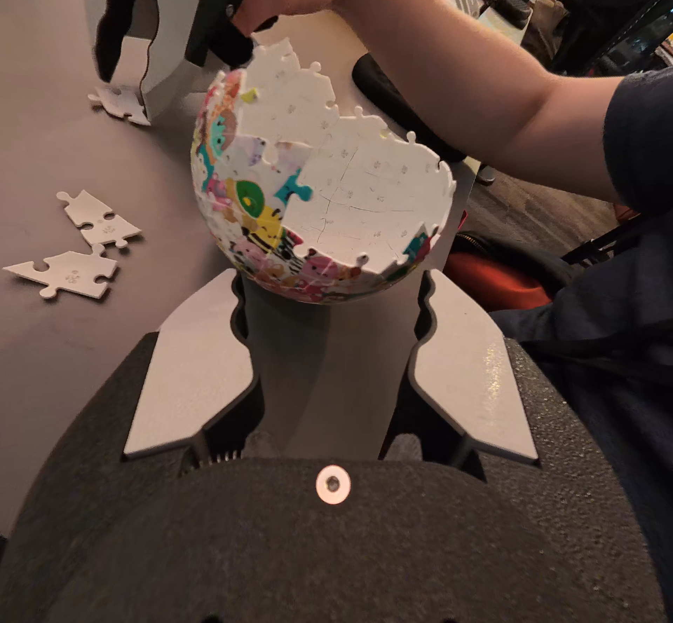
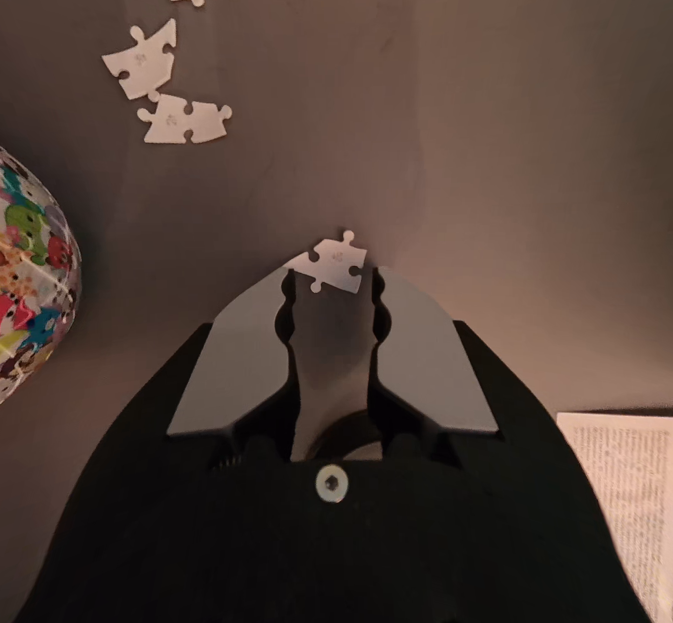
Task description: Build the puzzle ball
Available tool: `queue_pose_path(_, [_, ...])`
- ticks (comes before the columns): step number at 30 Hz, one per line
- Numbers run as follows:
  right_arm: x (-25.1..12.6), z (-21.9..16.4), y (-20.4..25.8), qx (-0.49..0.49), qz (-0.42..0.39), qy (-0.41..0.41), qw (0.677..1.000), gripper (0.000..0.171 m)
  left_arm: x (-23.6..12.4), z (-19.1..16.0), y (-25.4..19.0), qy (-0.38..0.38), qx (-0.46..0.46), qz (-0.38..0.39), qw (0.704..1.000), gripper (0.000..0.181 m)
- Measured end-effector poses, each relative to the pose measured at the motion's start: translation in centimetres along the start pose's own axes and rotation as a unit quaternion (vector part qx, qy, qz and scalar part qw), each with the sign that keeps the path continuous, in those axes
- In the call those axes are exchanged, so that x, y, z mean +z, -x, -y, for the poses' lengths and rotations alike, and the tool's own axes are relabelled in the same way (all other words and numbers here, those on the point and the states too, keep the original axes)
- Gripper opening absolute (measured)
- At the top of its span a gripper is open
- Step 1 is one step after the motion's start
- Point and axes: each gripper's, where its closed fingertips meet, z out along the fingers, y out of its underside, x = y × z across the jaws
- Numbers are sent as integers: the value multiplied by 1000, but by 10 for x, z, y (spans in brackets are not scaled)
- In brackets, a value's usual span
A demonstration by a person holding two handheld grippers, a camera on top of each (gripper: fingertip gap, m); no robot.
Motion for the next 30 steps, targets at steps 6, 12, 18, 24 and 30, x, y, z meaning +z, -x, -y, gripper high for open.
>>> queue_pose_path(6, [3,0,-1,-2,1,4,1000,35,2,-4,-1,27,14,14,999,91])
queue_pose_path(12, [2,1,1,-9,-12,-15,1000,31,-5,-7,1,33,2,28,999,91])
queue_pose_path(18, [-3,-6,1,-17,-35,-19,999,31,-12,-7,0,29,-11,47,998,90])
queue_pose_path(24, [-14,-6,-3,-43,-64,-37,996,31,-27,4,2,7,-11,92,996,90])
queue_pose_path(30, [-49,26,0,-110,-107,-137,978,31,-62,40,10,-32,-3,133,991,79])
